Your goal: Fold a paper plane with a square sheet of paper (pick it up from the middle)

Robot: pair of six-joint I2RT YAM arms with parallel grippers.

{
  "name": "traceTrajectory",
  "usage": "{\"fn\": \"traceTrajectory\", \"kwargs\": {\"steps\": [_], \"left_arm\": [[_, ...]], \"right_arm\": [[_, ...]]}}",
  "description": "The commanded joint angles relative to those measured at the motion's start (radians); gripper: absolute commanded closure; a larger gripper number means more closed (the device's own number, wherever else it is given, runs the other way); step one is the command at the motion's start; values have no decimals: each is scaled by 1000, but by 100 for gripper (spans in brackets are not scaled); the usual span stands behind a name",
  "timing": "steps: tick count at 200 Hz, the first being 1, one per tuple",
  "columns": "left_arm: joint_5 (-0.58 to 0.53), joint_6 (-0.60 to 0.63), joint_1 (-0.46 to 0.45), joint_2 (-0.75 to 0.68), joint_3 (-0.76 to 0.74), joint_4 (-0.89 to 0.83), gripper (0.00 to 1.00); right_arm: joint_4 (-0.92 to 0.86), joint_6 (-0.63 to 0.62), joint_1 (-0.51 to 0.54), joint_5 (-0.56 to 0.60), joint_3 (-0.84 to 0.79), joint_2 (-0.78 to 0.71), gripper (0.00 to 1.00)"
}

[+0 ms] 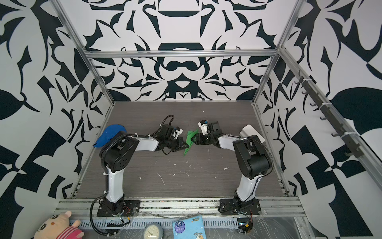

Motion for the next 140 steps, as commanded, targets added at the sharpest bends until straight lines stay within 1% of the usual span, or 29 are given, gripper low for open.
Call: {"fn": "traceTrajectory", "kwargs": {"steps": [1,42,74,140], "left_arm": [[20,-13,4,30,25,-32,96],[24,-12,4,45,36,-52,96],[19,-11,4,50,44,-63,96],[8,-24,7,40,27,-40,96]], "right_arm": [[-17,-15,8,14,42,2,42],[-60,-26,25,50,71,21,41],[-104,-26,33,104,97,38,40],[-168,-47,53,132,143,84,40]]}}
